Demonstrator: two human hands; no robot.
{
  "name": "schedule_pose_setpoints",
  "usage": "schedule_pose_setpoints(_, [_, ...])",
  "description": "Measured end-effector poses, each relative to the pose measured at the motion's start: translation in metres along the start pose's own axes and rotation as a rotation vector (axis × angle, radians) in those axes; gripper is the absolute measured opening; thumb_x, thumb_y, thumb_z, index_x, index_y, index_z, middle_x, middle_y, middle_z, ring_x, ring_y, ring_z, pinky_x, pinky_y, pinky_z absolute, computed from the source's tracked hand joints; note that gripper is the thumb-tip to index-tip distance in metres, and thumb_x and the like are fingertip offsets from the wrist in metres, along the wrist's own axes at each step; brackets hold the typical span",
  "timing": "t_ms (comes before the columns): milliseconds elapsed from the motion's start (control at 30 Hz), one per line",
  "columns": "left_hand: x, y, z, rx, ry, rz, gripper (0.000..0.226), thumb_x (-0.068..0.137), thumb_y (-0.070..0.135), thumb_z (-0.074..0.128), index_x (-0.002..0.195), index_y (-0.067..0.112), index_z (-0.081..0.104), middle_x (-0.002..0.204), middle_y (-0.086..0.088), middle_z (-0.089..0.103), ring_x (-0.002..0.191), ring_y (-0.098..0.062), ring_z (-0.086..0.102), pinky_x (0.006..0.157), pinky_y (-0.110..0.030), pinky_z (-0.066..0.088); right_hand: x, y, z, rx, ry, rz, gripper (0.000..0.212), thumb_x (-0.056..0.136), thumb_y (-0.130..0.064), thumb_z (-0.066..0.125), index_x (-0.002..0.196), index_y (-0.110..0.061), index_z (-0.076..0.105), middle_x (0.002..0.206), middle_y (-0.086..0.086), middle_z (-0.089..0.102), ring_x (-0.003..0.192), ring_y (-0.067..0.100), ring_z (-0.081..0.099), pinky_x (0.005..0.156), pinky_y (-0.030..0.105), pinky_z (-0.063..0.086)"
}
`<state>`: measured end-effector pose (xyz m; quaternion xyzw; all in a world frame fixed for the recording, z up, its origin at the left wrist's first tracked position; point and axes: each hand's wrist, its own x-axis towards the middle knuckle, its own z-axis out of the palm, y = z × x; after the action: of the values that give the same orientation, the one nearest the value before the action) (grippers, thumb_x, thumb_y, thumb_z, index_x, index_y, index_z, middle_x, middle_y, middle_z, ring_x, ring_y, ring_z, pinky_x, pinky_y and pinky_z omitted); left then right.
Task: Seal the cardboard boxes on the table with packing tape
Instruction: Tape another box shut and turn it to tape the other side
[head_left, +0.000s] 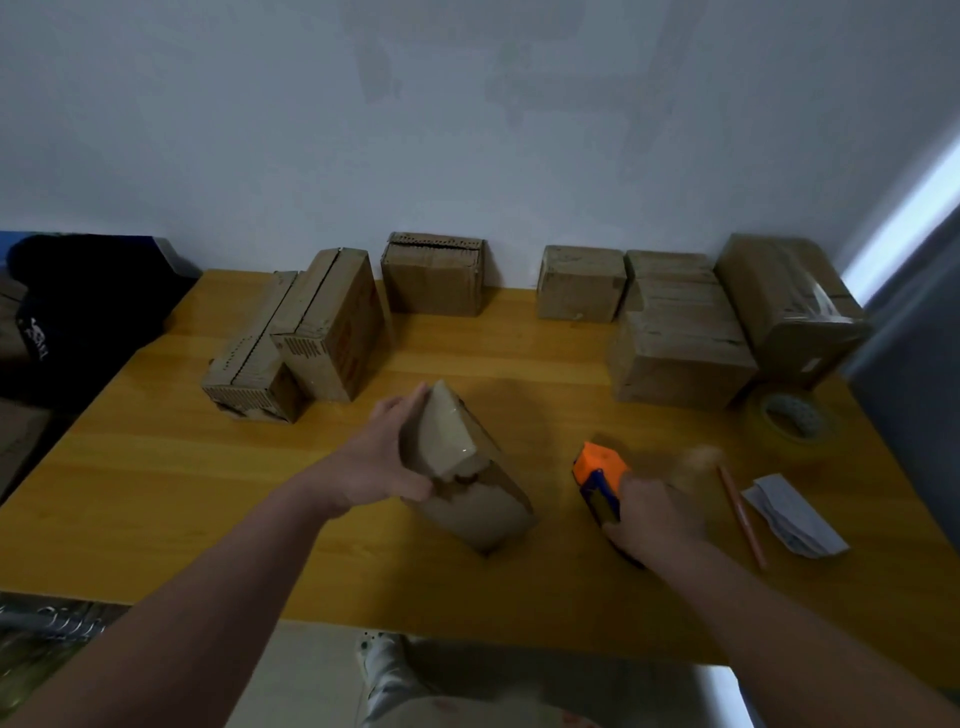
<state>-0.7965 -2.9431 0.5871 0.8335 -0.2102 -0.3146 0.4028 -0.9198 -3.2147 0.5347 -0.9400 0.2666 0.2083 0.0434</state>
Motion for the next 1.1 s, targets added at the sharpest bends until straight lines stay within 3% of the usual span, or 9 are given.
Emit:
schedule_pose_setpoints(133, [-0.004,-0.017,-0.026,-0.151,-0.12,-0.034,0.124,0.045,0.036,0.075,0.151,0.041,0.009,0.151,0.02,0.009,0.138,-0.015,0.019,0.104,-0.043,0.035,0.002,0.006,0.006,0.07,-0.021,0.055,0.042,0.091,-0.018,0.059,0.13,-0.014,0.043,0.107,0.002,0.06,0.092,0.021,0.06,0.065,0.031,0.047])
schedule_pose_setpoints(267, [-0.004,-0.027,-0.047,-0.111,-0.203,-0.08,0.11,0.066,0.01,0.076,0.146,0.053,0.013,0.158,0.015,0.004,0.146,-0.018,0.009,0.106,-0.046,0.031,0.008,0.004,0.001,0.315,0.079,0.064,0.019,0.093,-0.017,0.052,0.111,-0.022,0.047,0.104,0.006,0.062,0.094,0.028,0.061,0.071,0.035,0.049])
schedule_pose_setpoints(367, [0.007,-0.038,-0.047,0.011,-0.064,-0.087,0.099,0.076,-0.014,0.064,0.147,0.042,0.023,0.155,0.003,0.021,0.142,-0.024,0.022,0.1,-0.039,0.032,0.008,-0.01,-0.011,0.672,0.138,0.025,0.012,0.097,-0.017,0.048,0.102,-0.028,0.044,0.102,0.003,0.06,0.092,0.028,0.06,0.074,0.038,0.05])
schedule_pose_setpoints(500, [0.023,-0.05,-0.026,0.207,0.271,-0.084,0.065,0.089,0.0,0.062,0.144,0.028,0.04,0.15,-0.004,0.039,0.134,-0.027,0.038,0.106,-0.039,0.035,-0.001,-0.033,-0.024,1.02,0.077,-0.072,0.019,0.101,-0.013,0.041,0.112,-0.028,0.045,0.106,0.001,0.054,0.083,0.017,0.058,0.066,0.033,0.048])
schedule_pose_setpoints(600, [0.03,-0.045,0.001,0.056,0.286,-0.074,0.058,0.096,0.01,0.055,0.148,0.024,0.034,0.153,-0.005,0.033,0.131,-0.027,0.043,0.105,-0.041,0.041,-0.006,-0.041,-0.027,1.182,0.046,-0.078,0.018,0.102,-0.015,0.04,0.111,-0.03,0.046,0.104,0.002,0.057,0.084,0.019,0.061,0.07,0.036,0.051])
schedule_pose_setpoints(700, [0.027,-0.04,0.027,0.18,0.223,0.017,0.074,0.09,0.025,0.066,0.151,0.021,0.025,0.158,-0.005,0.016,0.143,-0.024,0.022,0.113,-0.035,0.027,-0.01,-0.038,-0.027,1.233,0.043,-0.088,0.016,0.1,-0.024,0.051,0.115,-0.029,0.047,0.107,-0.001,0.056,0.082,0.008,0.057,0.065,0.029,0.048])
schedule_pose_setpoints(833, [0.025,-0.044,0.06,0.466,0.035,-0.029,0.105,0.073,0.046,0.078,0.153,0.03,0.011,0.159,-0.001,-0.015,0.146,-0.028,-0.008,0.119,-0.044,0.017,-0.013,-0.023,-0.029,1.256,0.016,-0.168,0.054,0.077,-0.031,0.08,0.117,-0.032,0.045,0.108,-0.01,0.057,0.088,0.009,0.062,0.064,0.025,0.05])
schedule_pose_setpoints(933, [0.027,-0.045,0.066,0.639,0.041,0.045,0.09,0.082,0.036,0.072,0.152,0.032,0.017,0.16,-0.002,-0.01,0.146,-0.032,-0.011,0.119,-0.047,0.013,-0.013,-0.012,-0.03,1.224,0.016,-0.22,0.066,0.07,-0.02,0.086,0.12,-0.031,0.044,0.11,-0.009,0.056,0.087,0.007,0.063,0.062,0.022,0.051])
schedule_pose_setpoints(1100, [0.032,-0.038,0.061,0.689,0.027,0.198,0.059,0.097,0.013,0.052,0.149,0.031,0.031,0.161,0.002,0.006,0.148,-0.025,0.001,0.118,-0.031,0.009,-0.012,0.002,-0.035,1.11,0.014,-0.294,0.068,0.071,-0.01,0.081,0.122,-0.033,0.043,0.114,-0.008,0.052,0.096,0.013,0.057,0.063,0.024,0.049])
